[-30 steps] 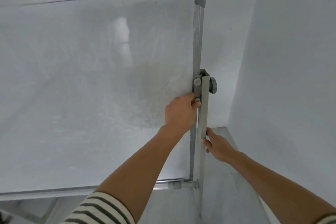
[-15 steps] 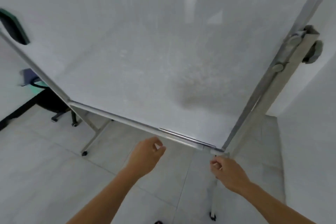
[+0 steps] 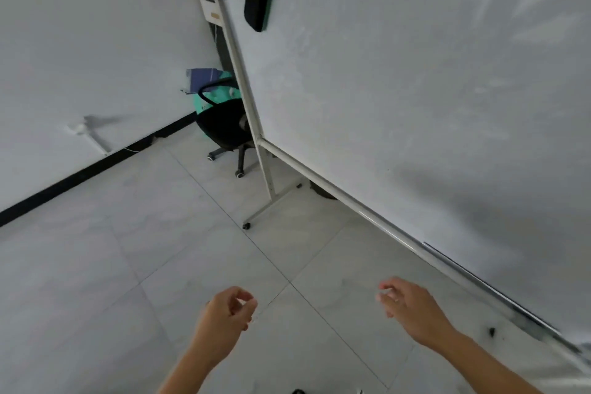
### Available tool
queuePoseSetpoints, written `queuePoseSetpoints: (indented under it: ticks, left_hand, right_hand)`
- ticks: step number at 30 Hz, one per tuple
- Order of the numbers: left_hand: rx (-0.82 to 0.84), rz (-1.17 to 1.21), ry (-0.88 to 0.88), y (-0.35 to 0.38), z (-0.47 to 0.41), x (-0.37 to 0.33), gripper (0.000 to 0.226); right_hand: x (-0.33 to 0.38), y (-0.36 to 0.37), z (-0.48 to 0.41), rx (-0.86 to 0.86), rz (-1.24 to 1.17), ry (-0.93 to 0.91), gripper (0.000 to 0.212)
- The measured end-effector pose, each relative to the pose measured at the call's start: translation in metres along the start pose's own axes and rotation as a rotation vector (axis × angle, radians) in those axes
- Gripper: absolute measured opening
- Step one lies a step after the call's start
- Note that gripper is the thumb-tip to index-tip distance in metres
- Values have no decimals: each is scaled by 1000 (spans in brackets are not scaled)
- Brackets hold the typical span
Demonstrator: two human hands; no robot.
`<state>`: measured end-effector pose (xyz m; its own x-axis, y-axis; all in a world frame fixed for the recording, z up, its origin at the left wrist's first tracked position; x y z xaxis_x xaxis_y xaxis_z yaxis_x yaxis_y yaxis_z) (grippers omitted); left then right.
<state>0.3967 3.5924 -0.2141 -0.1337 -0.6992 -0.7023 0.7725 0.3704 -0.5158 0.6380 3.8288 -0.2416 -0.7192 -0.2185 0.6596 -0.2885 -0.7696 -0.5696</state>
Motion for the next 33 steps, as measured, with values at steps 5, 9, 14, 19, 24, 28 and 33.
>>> queuePoseSetpoints:
  ticks: [5, 9, 14, 19, 24, 28, 33]
  left_hand:
    - [-54, 44, -45, -79, -38, 27, 10]
    - [-71, 70, -35, -118, -91, 22, 9]
    - [-72, 42, 10, -176, -189, -8, 7]
    - [-82, -9, 73, -256, -297, -70, 5]
    - [-38, -127, 212, -333, -385, -154, 11]
    - [-22, -147, 369, -380, -452, -215, 22]
    - [131, -191, 631, -424, -543, -295, 55]
  right_hand:
    - [102, 29, -64, 21, -3, -126, 17]
    - [154, 34, -127, 29, 11, -173, 11]
    - [208, 30, -229, 2, 3, -173, 12]
    - [285, 16, -338, -46, -29, -185, 11]
    - [384, -5, -424, -60, 14, -232, 19]
    - [452, -14, -479, -163, 90, -253, 26]
    - [512, -23, -553, -382, 200, -160, 40]
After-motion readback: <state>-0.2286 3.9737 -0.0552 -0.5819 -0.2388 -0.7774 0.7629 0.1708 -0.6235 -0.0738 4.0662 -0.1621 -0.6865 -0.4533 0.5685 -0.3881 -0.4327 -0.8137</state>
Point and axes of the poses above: each hand's wrist, its own z-axis away from the middle knuckle, its own y-axis out of the palm, x = y × z, the point moved 3 cm from there along -z, towards the middle knuckle, and after that the axes turned 7 degrees about x, right-handed, at the moved point
